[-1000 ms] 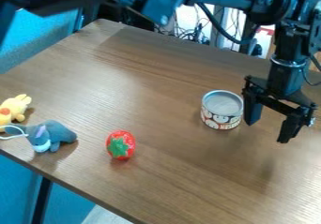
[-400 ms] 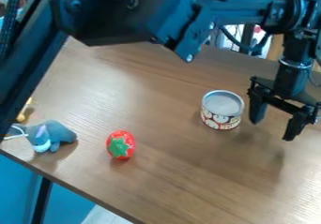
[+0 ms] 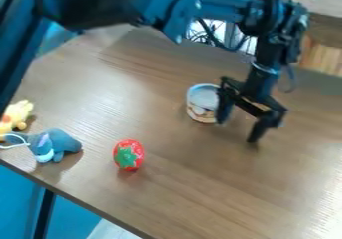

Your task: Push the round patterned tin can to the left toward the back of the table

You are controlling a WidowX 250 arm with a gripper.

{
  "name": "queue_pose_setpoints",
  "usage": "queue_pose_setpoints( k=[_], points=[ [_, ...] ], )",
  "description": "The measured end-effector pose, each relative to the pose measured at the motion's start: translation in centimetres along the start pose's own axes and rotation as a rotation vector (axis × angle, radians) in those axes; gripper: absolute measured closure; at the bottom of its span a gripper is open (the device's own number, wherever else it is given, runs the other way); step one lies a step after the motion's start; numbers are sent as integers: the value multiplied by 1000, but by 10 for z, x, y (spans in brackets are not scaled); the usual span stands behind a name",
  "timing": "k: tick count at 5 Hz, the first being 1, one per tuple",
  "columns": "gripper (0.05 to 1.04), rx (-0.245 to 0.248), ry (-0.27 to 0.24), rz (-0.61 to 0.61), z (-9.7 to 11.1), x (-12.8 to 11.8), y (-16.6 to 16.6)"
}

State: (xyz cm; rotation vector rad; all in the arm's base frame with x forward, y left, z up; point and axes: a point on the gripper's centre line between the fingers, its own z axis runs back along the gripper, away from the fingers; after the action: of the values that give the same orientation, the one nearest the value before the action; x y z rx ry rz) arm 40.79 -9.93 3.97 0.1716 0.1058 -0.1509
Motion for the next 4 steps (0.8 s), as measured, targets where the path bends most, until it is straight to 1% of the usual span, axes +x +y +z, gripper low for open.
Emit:
queue_pose_setpoints(
  k=[1, 2, 3, 4],
  points=[
    [83, 36, 11, 60, 4, -9, 38],
    [83, 23, 38, 159, -2, -13, 84],
    [83, -9, 30, 224, 3, -12, 119],
    [82, -36, 7, 262, 11, -4, 145]
  ],
)
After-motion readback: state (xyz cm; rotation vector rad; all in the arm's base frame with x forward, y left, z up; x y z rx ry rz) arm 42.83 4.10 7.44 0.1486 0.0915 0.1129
